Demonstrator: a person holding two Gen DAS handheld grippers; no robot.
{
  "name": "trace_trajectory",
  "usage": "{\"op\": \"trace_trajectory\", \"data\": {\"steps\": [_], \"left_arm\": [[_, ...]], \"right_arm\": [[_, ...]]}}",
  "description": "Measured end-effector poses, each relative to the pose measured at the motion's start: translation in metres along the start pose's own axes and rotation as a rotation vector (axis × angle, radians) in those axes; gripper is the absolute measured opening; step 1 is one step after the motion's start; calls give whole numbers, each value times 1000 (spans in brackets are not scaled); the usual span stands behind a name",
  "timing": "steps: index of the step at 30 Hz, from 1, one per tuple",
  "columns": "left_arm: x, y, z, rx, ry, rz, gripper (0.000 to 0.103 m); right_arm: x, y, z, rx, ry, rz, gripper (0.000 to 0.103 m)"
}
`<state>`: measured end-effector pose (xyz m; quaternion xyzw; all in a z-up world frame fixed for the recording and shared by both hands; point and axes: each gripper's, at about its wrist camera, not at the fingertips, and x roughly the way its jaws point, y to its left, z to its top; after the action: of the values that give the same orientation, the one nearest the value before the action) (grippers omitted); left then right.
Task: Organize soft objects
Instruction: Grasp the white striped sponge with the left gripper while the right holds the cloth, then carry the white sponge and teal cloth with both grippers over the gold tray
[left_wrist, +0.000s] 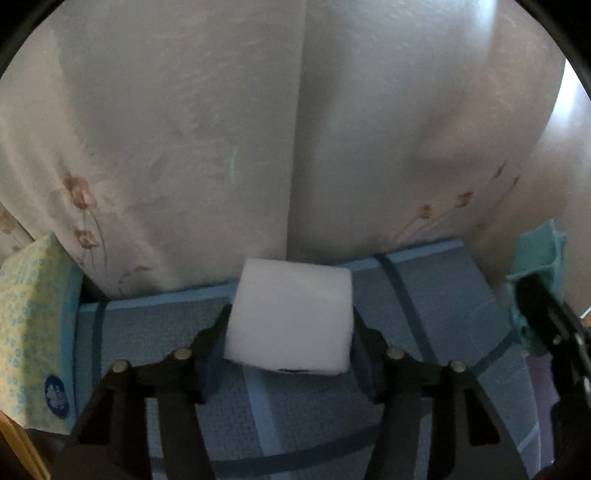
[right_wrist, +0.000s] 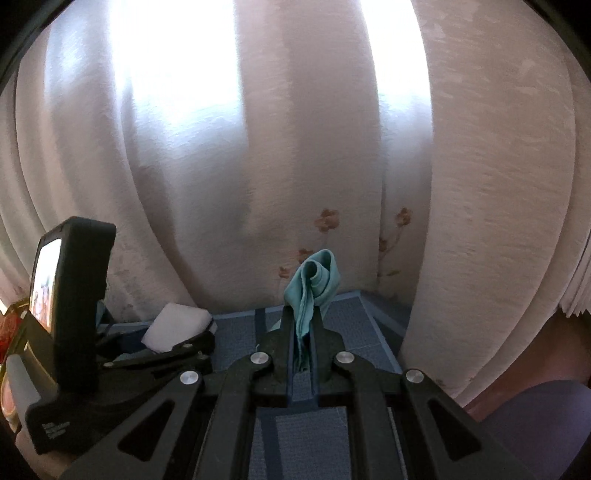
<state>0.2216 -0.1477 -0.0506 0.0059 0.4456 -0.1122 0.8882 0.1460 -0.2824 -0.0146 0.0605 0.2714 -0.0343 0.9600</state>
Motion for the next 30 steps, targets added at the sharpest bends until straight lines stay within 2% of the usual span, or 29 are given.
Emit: {"op": "trace_trajectory", "data": {"steps": [3, 6, 9, 11, 15, 21, 26, 30], "left_arm": [[-10, 7, -3, -33, -38, -18, 55], [-43, 19, -12, -83, -182, -38, 55], [-72, 18, -26, -53, -304, 56, 55], [-83, 19, -32, -37, -352, 101, 55], [-100, 26, -47, -51, -375, 132, 55], [-131, 32, -74, -42, -425, 183, 55], [-143, 32, -85, -30, -441, 189, 56], [-141, 32, -80, -35, -447, 191, 56]], "right_arm": [[1, 0, -1, 7, -11, 14, 8], [-7, -8, -3, 12, -35, 32, 8], [-13, -5, -4, -4, -75, 49, 8], [-19, -1, -6, -33, -112, 59, 8], [-28, 7, -9, -84, -159, 77, 8], [-36, 6, -8, -94, -193, 88, 8], [-33, 14, -10, -95, -205, 71, 8], [-39, 16, -13, -97, -211, 54, 8]]}}
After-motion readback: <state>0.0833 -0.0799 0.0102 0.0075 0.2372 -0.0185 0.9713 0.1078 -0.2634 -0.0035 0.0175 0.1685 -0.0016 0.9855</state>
